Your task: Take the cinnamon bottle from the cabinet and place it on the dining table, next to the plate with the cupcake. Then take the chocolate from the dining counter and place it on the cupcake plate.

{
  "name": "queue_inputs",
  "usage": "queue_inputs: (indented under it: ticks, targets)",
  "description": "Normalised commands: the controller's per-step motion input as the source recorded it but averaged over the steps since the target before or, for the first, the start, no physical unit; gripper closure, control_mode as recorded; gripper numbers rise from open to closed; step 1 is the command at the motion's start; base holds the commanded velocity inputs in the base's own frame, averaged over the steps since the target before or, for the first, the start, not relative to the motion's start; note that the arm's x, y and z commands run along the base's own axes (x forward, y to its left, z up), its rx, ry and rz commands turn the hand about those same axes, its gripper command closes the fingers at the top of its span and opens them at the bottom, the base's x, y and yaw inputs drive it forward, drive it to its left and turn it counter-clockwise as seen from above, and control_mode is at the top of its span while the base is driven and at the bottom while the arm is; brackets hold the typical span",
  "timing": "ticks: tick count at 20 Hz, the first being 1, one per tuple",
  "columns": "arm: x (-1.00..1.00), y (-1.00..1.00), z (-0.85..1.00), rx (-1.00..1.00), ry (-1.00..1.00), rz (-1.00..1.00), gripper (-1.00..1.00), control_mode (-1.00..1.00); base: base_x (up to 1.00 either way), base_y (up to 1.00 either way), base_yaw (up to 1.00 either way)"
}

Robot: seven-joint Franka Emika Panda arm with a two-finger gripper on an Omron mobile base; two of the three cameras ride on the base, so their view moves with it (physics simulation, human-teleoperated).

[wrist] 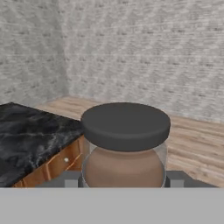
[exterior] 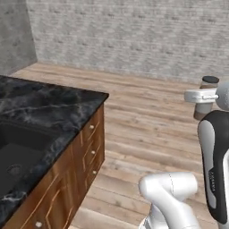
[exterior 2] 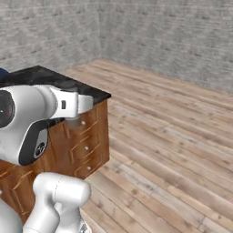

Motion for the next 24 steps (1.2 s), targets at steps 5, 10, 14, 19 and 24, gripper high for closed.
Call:
queue_inputs:
  ticks: [5,10,14,19,24]
  targets:
    - [0.0,0.0,0.0,0.0,0.0,0.0,1.0,1.0,1.0,-0.22,-0.31]
    - [0.0,0.0,0.0,0.0,0.0,0.0,1.0,1.0,1.0,-0.13,-0.23]
    - [0.0,0.0,0.0,0.0,0.0,0.0,1.0,1.0,1.0,0.0,-0.23]
    - [0.0,0.0,0.0,0.0,0.0,0.0,1.0,1.0,1.0,0.0,-0.23]
    - [0.0,0.0,0.0,0.0,0.0,0.0,1.0,1.0,1.0,0.0,-0.1]
